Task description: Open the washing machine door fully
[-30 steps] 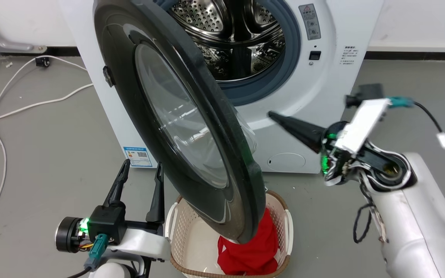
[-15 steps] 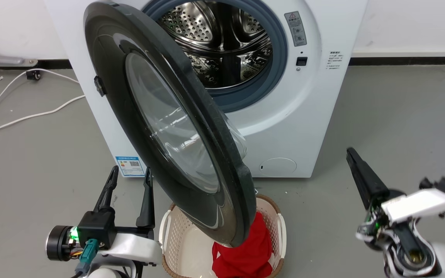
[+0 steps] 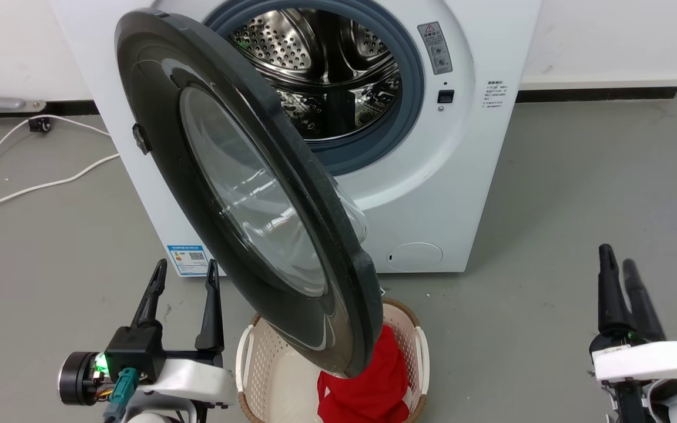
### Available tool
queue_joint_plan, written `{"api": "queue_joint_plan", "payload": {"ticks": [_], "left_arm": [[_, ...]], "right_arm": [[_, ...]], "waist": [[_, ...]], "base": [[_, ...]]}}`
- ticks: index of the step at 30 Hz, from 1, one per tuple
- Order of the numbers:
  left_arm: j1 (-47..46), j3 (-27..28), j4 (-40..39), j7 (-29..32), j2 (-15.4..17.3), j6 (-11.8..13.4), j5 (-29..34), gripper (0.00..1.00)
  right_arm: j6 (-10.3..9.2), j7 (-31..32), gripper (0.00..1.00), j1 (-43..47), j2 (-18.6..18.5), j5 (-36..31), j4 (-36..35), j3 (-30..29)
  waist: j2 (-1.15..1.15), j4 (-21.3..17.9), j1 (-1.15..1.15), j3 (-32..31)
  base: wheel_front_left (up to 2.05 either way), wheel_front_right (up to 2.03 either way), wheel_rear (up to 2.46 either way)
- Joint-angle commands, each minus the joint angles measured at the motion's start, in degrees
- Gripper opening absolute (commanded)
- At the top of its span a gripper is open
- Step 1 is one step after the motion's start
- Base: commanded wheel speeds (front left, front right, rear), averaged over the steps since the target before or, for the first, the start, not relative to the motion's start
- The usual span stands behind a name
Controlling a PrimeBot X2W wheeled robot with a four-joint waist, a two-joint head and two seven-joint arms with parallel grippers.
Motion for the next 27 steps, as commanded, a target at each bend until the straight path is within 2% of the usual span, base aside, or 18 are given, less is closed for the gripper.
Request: {"api": "queue_joint_plan", "payload": {"ticks": [1,9,14,18,27], "left_arm": [[0.42,0.31,0.06,-0.15,0.08,0.0,0.23,1.0],[-0.32,0.61,-0.19,-0.15,0.05,0.01,0.45,1.0],[-0.56,0.76,-0.44,-0.15,0.15,-0.12,0.86,1.0],[-0.55,0.78,-0.64,-0.15,0.31,-0.14,1.16,1.0],[-0.65,0.65,-0.65,-0.15,0.44,-0.38,1.46,1.0]], "right_arm": [[0.0,-1.18,1.0,0.42,0.42,-5.05,-0.74,-0.83],[-0.01,-3.57,1.0,0.89,1.68,-36.7,-9.39,-5.1],[-0.02,-1.69,1.0,3.63,1.96,-47.72,-14.79,-4.3],[-0.02,-0.5,1.0,6.32,1.98,-47.31,-15.82,-3.35],[-0.02,-1.41,1.0,7.95,1.99,-44.45,-12.76,-2.2]], "waist": [[0.0,0.0,0.0,0.1],[0.0,0.15,0.0,0.46],[0.0,0.26,0.0,0.6],[0.0,0.24,0.0,0.75],[0.0,-0.07,0.0,0.94]], "base": [[0.0,0.0,0.0],[0.0,0.0,0.0],[0.0,0.0,0.0],[0.0,0.0,0.0],[0.0,0.0,0.0]]}}
